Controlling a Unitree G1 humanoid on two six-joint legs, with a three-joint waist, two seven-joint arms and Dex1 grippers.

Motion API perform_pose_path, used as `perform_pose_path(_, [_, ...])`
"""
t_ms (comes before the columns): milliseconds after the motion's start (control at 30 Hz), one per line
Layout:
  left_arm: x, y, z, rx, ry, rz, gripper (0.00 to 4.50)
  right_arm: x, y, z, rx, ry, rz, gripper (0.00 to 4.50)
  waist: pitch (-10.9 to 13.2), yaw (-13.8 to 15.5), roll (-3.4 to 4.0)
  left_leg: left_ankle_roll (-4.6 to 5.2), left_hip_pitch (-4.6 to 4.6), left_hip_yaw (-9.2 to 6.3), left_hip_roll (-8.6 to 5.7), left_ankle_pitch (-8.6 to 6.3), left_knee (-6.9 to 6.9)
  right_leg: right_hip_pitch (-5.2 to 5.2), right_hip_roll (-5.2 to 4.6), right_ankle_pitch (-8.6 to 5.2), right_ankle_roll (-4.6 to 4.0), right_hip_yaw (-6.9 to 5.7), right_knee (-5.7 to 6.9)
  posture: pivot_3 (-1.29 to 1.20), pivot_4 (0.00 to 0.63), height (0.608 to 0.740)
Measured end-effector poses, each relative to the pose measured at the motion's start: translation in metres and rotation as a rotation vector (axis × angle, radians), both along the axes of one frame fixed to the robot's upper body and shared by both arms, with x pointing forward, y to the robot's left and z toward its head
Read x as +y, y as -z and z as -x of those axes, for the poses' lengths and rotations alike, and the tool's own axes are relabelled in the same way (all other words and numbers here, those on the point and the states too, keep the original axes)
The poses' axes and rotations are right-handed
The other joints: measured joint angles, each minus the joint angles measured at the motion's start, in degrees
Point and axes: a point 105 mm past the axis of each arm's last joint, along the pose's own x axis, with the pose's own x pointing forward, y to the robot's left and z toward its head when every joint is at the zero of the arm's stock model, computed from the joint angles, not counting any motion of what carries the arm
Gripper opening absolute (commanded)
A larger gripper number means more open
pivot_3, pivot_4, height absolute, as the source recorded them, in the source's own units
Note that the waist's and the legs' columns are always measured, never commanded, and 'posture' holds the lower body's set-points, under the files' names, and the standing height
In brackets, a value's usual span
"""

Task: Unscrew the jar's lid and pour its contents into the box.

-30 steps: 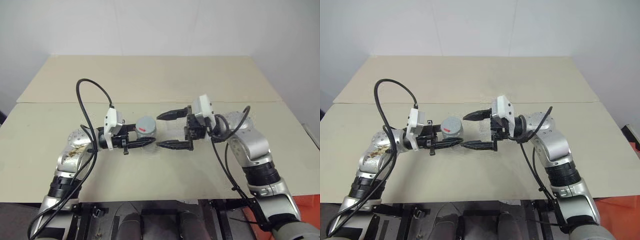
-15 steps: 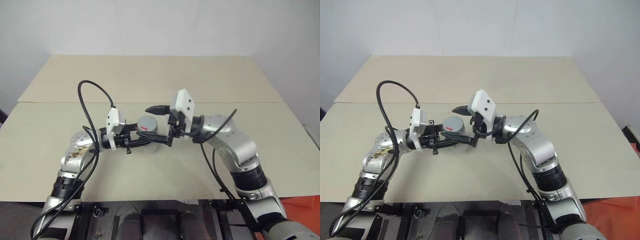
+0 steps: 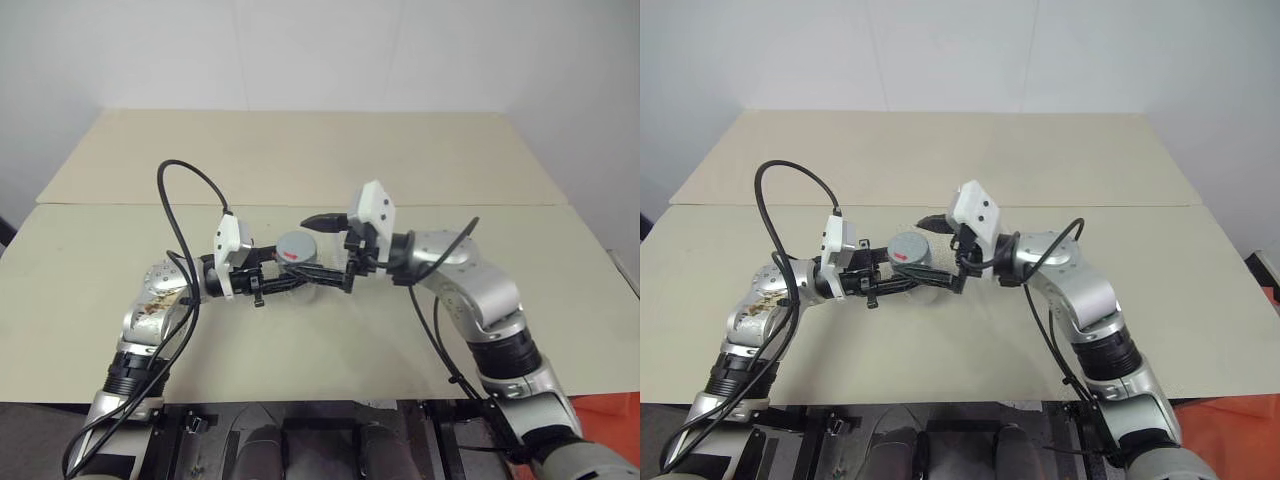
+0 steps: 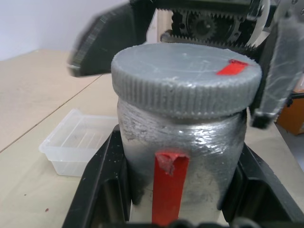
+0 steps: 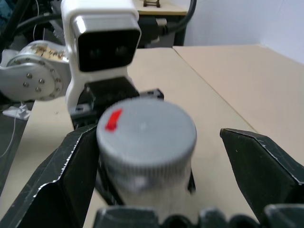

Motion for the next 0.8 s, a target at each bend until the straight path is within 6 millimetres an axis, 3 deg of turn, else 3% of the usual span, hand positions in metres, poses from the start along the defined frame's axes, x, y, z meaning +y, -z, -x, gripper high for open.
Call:
perform_pose_path(300, [0.006, 0.001, 0.003, -0.003, -0.013, -0.007, 1.95, -0.04, -0.009, -0.016, -0.005, 0.129, -0.032, 4.48, 0.0, 0.05, 0.0, 0.0, -0.01, 0.0, 0.0, 0.0, 0.0, -0.01, 0.0, 0.0, 0.0, 0.0, -0.08, 0.0, 0.15, 0.74])
perform_pose_path(433, [0.006, 0.002, 0.004, -0.001, -0.008, -0.009, 1.95, -0.046, 0.001, -0.005, 0.028, 0.07, -0.005, 4.48, 0.0, 0.05, 0.0, 0.0, -0.01, 0.0, 0.0, 0.0, 0.0, 0.01, 0.0, 0.0, 0.0, 0.0, -0.12, 0.0, 0.15, 0.74])
perform_pose_path(600, [0.004, -0.001, 0.001, -0.005, -0.001, -0.003, 1.95, -0.036, -0.003, 0.012, 0.019, -0.041, -0.014, 4.48, 0.0, -0.09, 0.0, 0.0, 0.04, -0.01, 0.02, 0.0, -0.01, 0.0, 0.02, 0.0, 0.0, 0.01, -0.1, 0.0, 0.15, 0.74])
perform_pose_path(800, [-0.005, 0.001, -0.001, -0.005, 0.038, 0.001, 1.95, -0.005, -0.012, 0.021, -0.011, -0.131, -0.045, 4.48, 0.0, -0.07, 0.0, 0.0, 0.01, 0.0, 0.01, 0.0, 0.0, 0.0, 0.01, 0.0, 0.0, 0.01, -0.07, 0.0, 0.15, 0.74])
